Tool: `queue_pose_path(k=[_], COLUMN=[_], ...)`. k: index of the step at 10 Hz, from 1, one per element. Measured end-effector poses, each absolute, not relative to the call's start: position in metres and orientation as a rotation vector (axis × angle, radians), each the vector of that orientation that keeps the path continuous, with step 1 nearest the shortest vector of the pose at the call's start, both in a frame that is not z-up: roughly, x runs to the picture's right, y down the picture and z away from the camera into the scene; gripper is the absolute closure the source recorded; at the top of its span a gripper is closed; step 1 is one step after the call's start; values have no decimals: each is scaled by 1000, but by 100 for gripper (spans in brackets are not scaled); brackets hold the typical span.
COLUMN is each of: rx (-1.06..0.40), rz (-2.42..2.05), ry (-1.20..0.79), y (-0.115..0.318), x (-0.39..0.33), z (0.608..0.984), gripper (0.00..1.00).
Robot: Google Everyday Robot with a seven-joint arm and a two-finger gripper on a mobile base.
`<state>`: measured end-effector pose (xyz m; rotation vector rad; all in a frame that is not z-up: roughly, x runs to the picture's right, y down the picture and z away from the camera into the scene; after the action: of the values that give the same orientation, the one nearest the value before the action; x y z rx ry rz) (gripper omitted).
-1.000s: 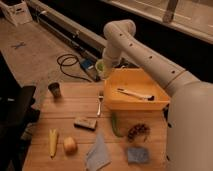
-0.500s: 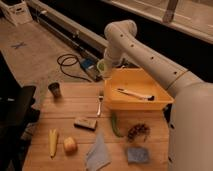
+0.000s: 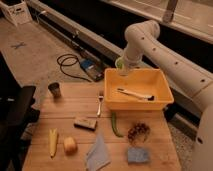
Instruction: Stack cups into tray
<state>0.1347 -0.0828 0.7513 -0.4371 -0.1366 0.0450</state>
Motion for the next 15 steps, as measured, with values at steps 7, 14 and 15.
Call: queue_pose_path(k=[7,14,15], rx=[-512,-583,-588], rz=[185,257,257], ry=[-133,-245,-261], y=[-74,-41,-38], x=[177,178,172], z=[818,870,874], gripper=[100,100,100])
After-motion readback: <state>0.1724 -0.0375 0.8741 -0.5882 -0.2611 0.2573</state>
